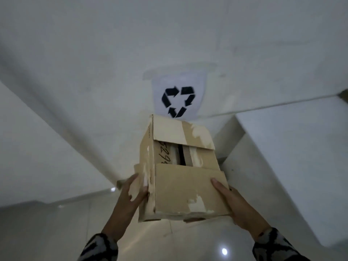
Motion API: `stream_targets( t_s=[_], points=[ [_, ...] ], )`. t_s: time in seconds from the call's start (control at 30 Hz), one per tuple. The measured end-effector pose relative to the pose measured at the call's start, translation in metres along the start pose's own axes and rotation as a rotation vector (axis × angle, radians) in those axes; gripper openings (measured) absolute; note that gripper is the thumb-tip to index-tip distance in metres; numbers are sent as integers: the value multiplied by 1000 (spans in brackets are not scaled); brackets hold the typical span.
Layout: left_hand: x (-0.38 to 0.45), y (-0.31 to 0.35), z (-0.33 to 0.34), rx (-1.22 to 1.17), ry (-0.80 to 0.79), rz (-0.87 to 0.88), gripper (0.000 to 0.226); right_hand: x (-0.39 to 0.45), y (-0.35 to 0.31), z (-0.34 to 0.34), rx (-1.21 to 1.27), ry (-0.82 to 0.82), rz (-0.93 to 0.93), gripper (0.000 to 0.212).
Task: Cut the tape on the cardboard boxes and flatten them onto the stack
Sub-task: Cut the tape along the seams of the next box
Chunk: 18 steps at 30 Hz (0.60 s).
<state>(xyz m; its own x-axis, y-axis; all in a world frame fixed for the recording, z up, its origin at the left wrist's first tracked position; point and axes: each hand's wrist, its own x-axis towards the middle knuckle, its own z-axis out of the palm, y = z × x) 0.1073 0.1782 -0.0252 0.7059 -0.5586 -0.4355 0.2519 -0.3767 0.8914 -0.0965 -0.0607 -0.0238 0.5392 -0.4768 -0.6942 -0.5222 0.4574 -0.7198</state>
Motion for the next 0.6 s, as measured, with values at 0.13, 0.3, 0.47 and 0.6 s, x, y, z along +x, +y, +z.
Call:
stream_targets(
  t_s=[0.13, 0.3, 0.47, 0.6],
  points=[
    [-27, 33, 49, -353, -350, -246, 103, -62, -19, -51, -24, 63, -157, 79],
    [-56, 58, 153, -582, -329, -241, 77, -114, -36, -142, -50, 250, -391, 43],
    [-111, 85, 278, -585, -360, -146, 66, -151, -16, -266, -165, 387, -490, 66],
    [-151, 91, 377, -507, -295, -118, 47, -178, -1, -332, -482, 602, -637, 65]
  ],
)
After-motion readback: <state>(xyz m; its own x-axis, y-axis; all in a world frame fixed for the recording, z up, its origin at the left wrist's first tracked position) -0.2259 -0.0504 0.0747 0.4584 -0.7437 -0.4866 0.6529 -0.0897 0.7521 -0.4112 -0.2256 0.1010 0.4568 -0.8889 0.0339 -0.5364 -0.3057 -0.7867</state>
